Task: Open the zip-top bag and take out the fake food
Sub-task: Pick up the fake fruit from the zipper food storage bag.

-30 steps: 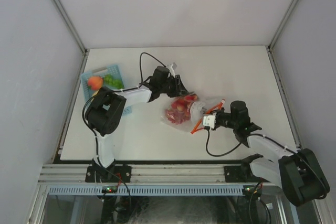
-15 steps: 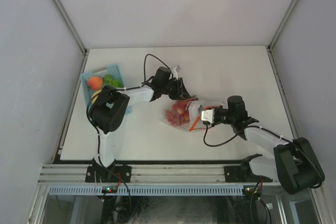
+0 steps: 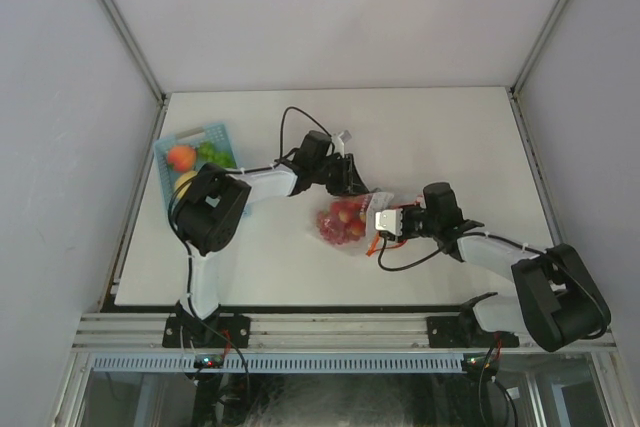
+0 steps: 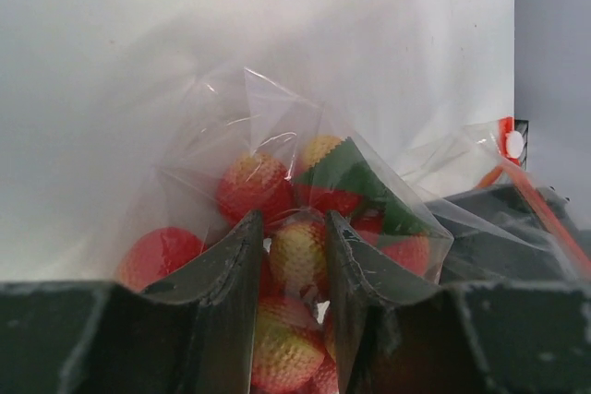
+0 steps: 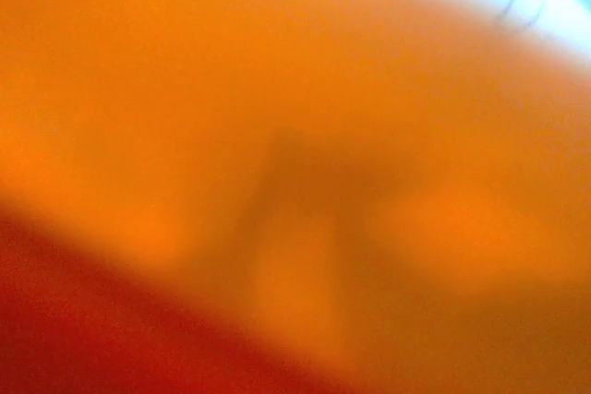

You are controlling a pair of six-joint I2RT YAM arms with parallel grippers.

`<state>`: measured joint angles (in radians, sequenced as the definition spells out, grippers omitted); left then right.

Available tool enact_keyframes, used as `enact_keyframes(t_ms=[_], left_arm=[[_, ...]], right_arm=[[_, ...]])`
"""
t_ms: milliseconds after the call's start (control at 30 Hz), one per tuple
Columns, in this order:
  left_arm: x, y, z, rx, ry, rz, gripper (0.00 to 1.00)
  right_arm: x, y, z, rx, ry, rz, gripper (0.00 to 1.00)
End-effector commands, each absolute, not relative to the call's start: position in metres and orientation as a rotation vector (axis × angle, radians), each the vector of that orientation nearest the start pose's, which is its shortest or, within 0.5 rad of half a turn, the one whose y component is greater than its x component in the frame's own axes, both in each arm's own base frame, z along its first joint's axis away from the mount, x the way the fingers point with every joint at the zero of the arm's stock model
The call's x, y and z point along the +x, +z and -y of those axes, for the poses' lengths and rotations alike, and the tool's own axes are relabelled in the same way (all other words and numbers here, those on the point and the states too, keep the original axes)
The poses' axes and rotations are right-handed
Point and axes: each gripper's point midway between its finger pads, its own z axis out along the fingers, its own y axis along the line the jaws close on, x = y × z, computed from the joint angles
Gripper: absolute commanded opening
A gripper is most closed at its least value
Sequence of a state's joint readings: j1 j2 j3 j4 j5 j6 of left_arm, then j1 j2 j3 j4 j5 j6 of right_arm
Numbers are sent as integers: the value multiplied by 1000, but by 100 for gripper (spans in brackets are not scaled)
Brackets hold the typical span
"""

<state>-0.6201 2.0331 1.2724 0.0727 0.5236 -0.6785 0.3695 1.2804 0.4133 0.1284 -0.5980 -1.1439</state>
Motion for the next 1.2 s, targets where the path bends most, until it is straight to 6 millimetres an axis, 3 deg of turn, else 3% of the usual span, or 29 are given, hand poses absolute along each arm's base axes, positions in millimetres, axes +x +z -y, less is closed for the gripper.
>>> enact_keyframes(t_ms=[0,367,533,633,767,967,1067,1167], left_arm=[[336,76,399,323,-1293,-2439,37],[333,69,395,260,-1270,-2474,37],[333,71,396,234,-1283,-2473,38],[331,70,394,224,-1281,-2477,38],[329,70,393,212,-1294,-2481,38],[324,72,393,215,-1314,-2483,37],[322,72,393,219,-1322,-2487,37],[320,70,393,221,-1327,-2494,37]], right_arm=[[287,54,-179,-1675,201,-1370,37],[270,55,-182,-1634,332,-1540,43],[263,43,-177,-1632,308,-1660,54],[264,32,-171,-1629,278,-1727,54],[270,19,-166,-1611,260,-1845,51],[285,15,-173,-1579,263,-1920,45],[284,15,-178,-1589,277,-1911,45],[280,10,-180,-1578,301,-1939,37]])
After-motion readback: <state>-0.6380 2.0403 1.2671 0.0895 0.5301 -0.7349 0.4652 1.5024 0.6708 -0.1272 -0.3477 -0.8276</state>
